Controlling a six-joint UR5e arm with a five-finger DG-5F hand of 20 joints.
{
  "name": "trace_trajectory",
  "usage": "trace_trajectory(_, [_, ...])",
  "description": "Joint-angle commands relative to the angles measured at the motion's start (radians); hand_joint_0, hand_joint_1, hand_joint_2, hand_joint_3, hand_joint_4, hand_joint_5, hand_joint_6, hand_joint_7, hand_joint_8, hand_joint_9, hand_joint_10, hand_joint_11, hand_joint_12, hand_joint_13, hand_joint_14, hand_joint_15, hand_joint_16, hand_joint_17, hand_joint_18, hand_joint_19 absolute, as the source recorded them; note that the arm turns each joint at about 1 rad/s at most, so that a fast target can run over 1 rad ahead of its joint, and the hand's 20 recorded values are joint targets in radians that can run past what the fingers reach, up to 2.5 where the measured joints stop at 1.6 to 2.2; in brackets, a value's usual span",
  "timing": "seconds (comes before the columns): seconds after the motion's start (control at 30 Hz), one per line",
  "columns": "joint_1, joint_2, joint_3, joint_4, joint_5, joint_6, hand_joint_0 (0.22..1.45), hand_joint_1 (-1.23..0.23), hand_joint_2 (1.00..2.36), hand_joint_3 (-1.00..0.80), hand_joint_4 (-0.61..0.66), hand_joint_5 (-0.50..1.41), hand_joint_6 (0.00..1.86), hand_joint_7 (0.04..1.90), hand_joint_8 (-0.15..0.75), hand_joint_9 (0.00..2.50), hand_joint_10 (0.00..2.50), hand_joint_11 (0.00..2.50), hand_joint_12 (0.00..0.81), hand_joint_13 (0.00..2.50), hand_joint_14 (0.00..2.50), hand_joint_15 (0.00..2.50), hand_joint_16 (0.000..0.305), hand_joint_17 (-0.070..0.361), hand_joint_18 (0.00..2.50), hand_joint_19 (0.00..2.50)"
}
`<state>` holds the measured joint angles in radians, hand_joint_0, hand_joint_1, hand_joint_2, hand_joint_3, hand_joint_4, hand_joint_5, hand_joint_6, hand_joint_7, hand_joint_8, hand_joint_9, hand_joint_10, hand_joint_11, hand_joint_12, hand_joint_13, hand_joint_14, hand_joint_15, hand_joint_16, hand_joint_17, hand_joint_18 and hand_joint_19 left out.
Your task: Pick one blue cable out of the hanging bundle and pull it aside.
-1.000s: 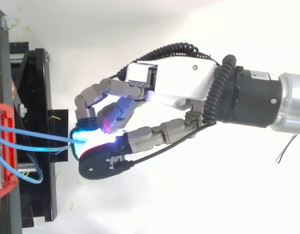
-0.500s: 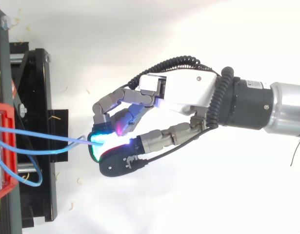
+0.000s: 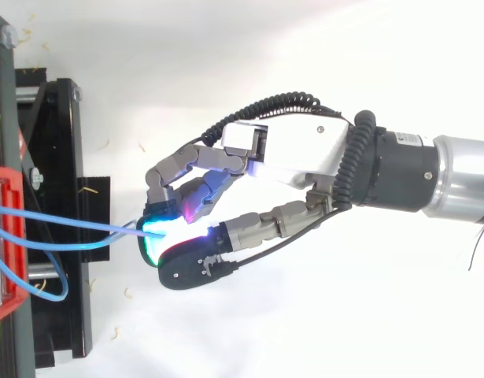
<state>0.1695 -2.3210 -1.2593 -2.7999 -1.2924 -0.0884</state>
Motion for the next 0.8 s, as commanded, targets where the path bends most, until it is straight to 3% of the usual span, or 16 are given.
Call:
trace_trajectory(0.0, [-0.001, 0.000, 0.000, -0.001, 0.001, -0.001, 0.61, -0.68, 1.00, 0.09, 0.07, -0.13, 0.93, 1.33, 0.361, 0.84, 0.02, 0.73, 0.395, 0.74, 0.02, 0.53, 0.061, 0.137, 0.69, 0.47])
trace_trajectory(0.77, [-0.001, 0.000, 0.000, -0.001, 0.002, -0.001, 0.61, -0.70, 1.00, 0.10, 0.05, -0.12, 0.93, 1.34, 0.364, 0.89, 0.02, 0.72, 0.391, 0.77, 0.02, 0.53, 0.061, 0.138, 0.72, 0.47])
